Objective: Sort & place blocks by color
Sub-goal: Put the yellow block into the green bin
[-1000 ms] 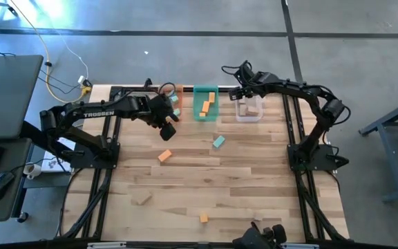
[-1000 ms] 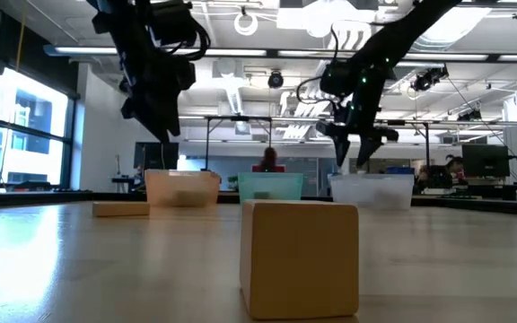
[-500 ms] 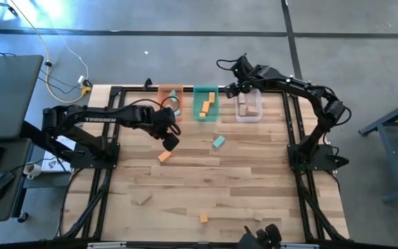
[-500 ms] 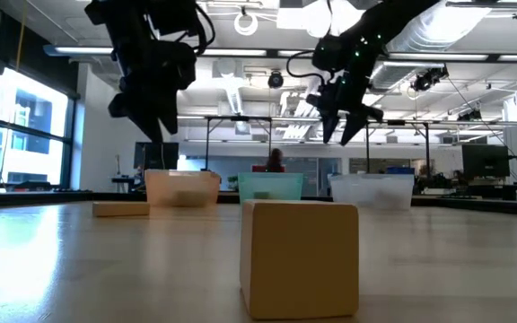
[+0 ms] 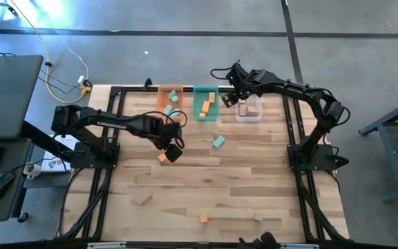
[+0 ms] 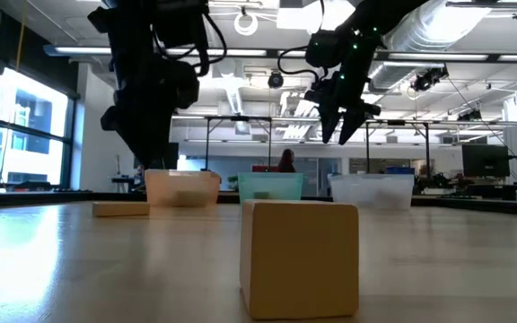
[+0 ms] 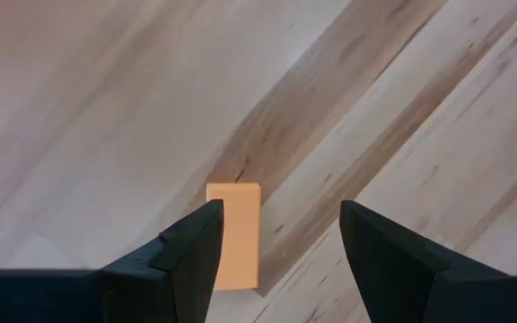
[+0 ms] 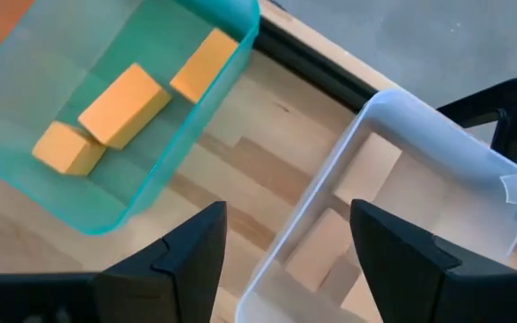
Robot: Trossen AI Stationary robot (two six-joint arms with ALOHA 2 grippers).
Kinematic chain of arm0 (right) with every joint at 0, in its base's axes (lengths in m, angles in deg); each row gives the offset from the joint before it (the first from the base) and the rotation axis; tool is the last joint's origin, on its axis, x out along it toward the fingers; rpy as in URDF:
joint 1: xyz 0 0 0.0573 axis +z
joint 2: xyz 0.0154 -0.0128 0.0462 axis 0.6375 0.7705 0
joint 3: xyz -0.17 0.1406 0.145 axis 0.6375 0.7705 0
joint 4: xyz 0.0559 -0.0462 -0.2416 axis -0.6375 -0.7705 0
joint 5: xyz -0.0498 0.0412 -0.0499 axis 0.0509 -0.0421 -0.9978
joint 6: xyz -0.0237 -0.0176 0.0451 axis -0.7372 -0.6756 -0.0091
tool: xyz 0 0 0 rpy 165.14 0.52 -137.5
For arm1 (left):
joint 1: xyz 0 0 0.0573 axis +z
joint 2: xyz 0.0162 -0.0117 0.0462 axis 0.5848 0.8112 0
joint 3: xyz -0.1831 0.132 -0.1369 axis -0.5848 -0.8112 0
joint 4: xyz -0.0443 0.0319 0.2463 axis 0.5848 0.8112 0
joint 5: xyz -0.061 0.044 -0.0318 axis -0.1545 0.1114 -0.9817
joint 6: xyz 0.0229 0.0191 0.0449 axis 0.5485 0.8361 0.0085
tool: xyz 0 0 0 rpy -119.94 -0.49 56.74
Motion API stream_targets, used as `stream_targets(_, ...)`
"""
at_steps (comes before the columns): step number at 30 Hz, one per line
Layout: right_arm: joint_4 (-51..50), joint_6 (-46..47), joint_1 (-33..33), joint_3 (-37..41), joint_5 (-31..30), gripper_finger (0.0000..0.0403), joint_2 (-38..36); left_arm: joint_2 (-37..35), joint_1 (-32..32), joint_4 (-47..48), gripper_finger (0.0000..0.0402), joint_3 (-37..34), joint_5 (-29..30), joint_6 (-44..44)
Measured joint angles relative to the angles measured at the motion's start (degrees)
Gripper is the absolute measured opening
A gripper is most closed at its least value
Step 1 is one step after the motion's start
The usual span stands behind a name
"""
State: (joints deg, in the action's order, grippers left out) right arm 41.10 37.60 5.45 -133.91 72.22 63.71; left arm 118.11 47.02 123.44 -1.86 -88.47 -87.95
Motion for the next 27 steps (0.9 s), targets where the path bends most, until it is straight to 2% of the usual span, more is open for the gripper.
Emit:
stream_targets(9,-1.0,-1.3,2.1,0.0,-0.1,0.0224,0.0,2.8,-1.6,0.9,0.0211,0.0,-3.6,-2.1)
stream_targets(18,-1.0,-1.5,4.0,0.0,-0.6,0.0224,0.0,2.7,-2.0,4.1,0.0211,-0.1,-2.4,-5.0)
stream_targets(27,-1.0,-1.5,4.7,0.0,-0.8,0.0224,0.0,2.7,-2.2,1.9,0.0211,-4.8,-2.4,-5.5)
